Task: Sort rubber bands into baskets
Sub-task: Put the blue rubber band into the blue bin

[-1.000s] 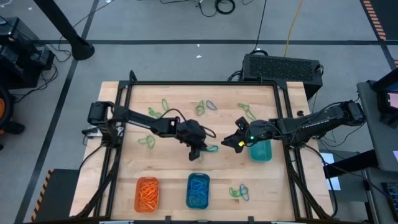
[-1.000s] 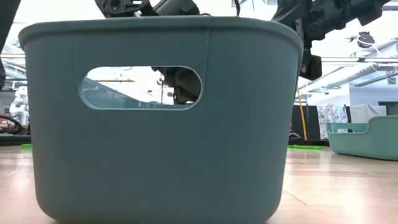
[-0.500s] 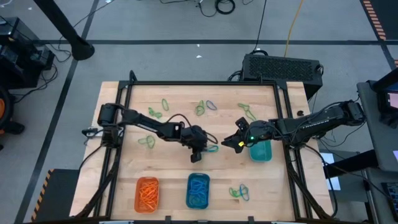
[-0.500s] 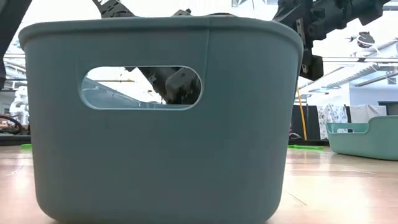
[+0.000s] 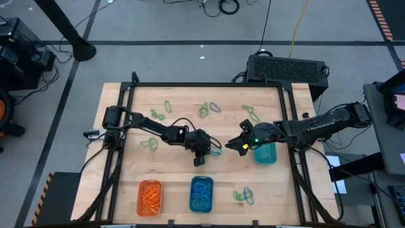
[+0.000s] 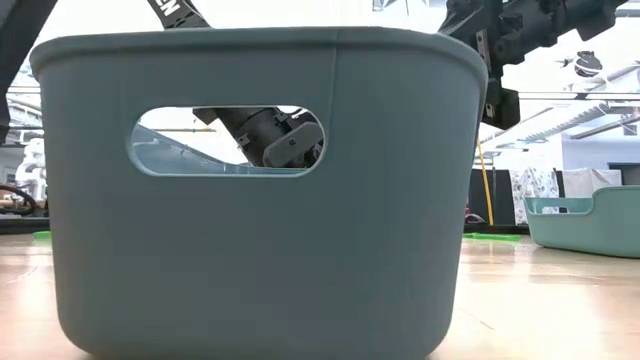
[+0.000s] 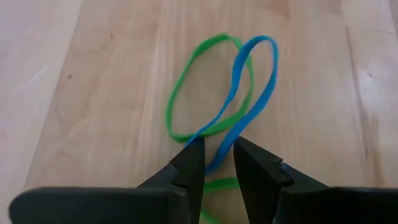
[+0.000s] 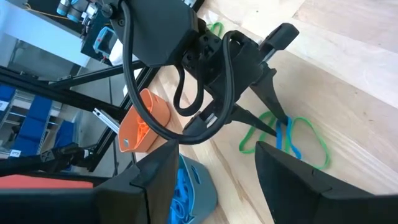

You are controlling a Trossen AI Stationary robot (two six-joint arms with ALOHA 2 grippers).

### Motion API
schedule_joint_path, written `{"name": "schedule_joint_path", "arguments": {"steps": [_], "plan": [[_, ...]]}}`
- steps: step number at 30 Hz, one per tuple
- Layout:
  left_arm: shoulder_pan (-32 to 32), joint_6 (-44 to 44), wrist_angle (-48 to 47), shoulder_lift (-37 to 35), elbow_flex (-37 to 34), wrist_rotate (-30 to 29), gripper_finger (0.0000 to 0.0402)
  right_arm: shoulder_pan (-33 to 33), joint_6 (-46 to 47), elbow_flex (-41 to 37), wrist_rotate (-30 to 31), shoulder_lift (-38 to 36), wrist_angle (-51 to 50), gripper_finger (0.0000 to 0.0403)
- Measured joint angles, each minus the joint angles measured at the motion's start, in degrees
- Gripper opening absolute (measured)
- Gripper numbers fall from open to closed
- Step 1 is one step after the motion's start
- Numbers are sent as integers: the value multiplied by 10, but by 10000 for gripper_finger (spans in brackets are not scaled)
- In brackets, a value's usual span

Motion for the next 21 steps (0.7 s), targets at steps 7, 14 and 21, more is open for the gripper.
{"name": "schedule_joint_path", "arguments": {"steps": [7, 14, 21], "plan": [[0, 0, -28, -1, 1, 0, 92, 0, 0, 0, 0, 0, 0, 203], [0, -1, -37, -1, 2, -3, 46, 0, 0, 0, 0, 0, 0, 203], [0, -32, -23, -6, -1, -4, 7, 0, 3, 0, 0, 0, 1, 203]]}}
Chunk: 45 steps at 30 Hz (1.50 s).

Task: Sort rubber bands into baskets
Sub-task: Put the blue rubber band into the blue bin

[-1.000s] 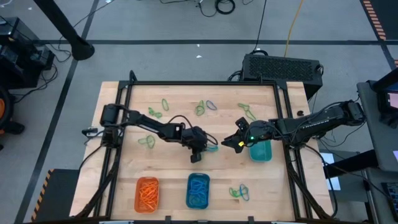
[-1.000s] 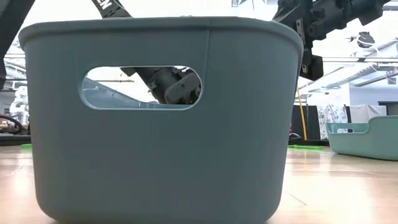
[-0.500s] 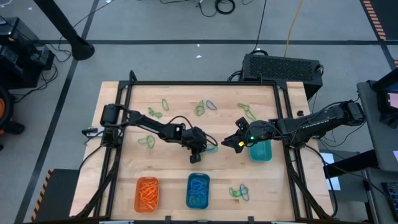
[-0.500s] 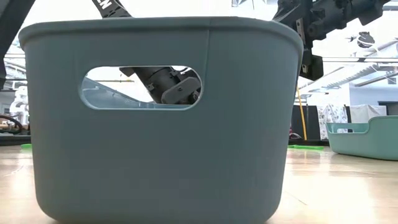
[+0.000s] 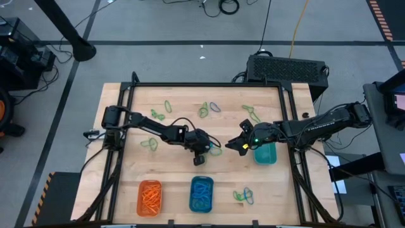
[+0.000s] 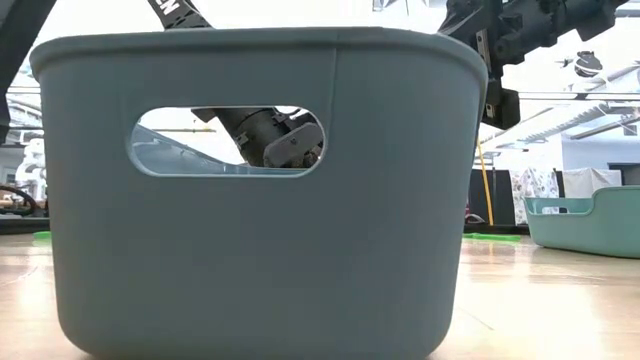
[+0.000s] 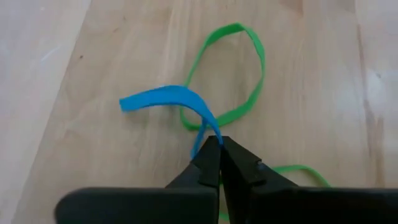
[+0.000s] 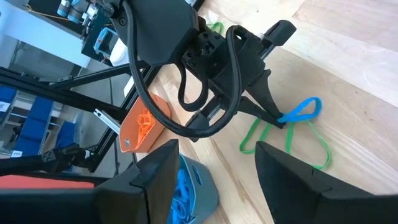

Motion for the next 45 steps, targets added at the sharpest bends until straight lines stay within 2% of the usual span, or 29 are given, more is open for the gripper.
{"name": "schedule_joint_path", "arguments": {"steps": [8, 11, 18, 26, 30, 33, 41, 45], "plan": [[-5, -18, 2, -84, 4, 49, 3, 0, 1, 0, 0, 0, 3, 203], [-10, -51, 3, -120, 4, 59, 3, 0, 1, 0, 0, 0, 5, 203], [-48, -133, 5, -164, 4, 149, 2, 0, -3, 0, -1, 0, 5, 203], [-136, -122, 1, -162, 4, 154, 1, 0, -15, 0, -2, 0, 5, 203], [-163, -100, -41, -155, 5, 115, 1, 0, -20, 0, -2, 0, 4, 203], [-178, -100, -63, -143, 4, 107, 1, 0, -29, 0, -2, 0, 4, 203], [-217, -104, -28, -122, 4, 108, 1, 0, -35, 0, -2, 0, 4, 203], [-231, -104, -11, -122, 4, 144, 1, 0, -36, 0, -2, 0, 4, 203]]}}
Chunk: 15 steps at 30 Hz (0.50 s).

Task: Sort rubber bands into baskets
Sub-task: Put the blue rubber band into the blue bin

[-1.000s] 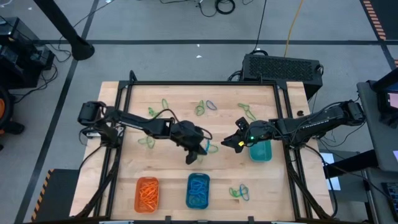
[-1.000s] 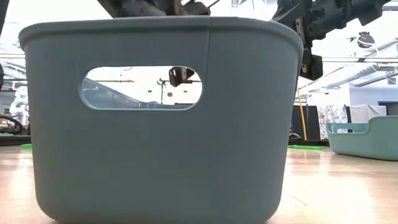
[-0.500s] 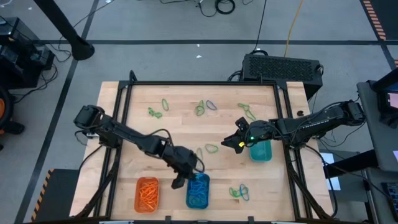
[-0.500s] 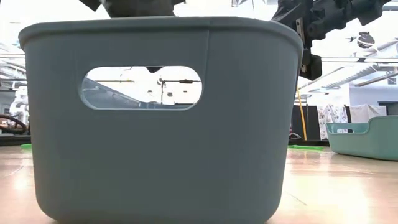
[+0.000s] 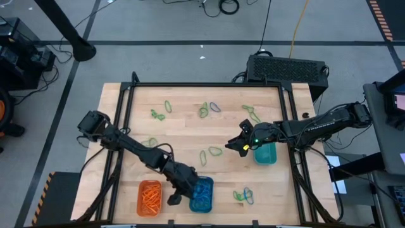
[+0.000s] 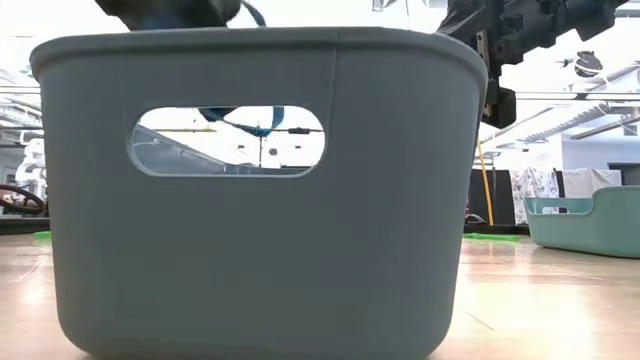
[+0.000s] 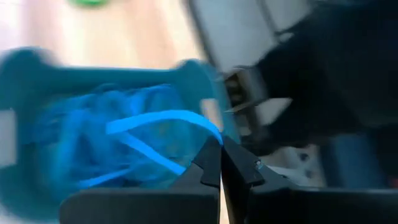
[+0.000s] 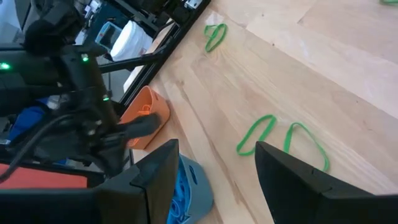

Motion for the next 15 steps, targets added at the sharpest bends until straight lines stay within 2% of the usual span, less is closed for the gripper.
{"name": "schedule_joint_path", "arguments": {"steps": [3, 8, 15], "plan": [[-10, 0, 34, 0, 0, 41, 1, 0, -9, 0, 0, 0, 0, 203], [-19, -2, 61, 12, 0, 57, 1, 0, -19, 0, -1, 0, 0, 203], [-25, -58, 129, 60, 0, 92, 1, 0, -28, 0, -1, 0, 0, 203]]}}
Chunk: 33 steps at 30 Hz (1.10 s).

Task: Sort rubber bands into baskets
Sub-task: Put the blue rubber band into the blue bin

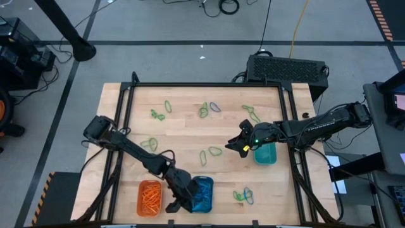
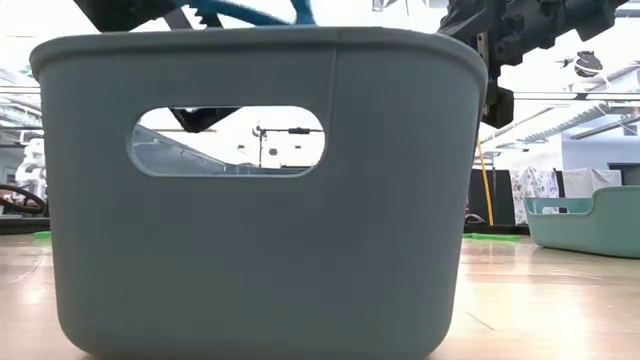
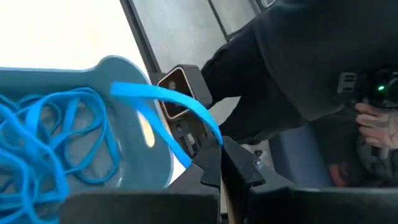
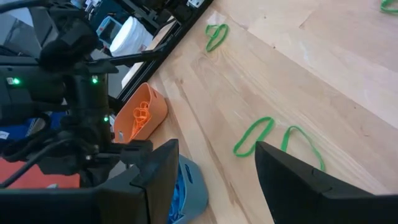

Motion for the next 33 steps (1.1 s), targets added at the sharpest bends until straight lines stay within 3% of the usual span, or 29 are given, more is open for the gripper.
{"name": "schedule_joint_path", "arguments": {"steps": [18, 33], "plan": [[15, -1, 10, 5, 0, -26, 2, 0, -26, 0, 0, 0, 0, 203], [15, 2, 7, 5, 0, -29, 60, 0, -28, 0, 0, 0, 0, 203]]}}
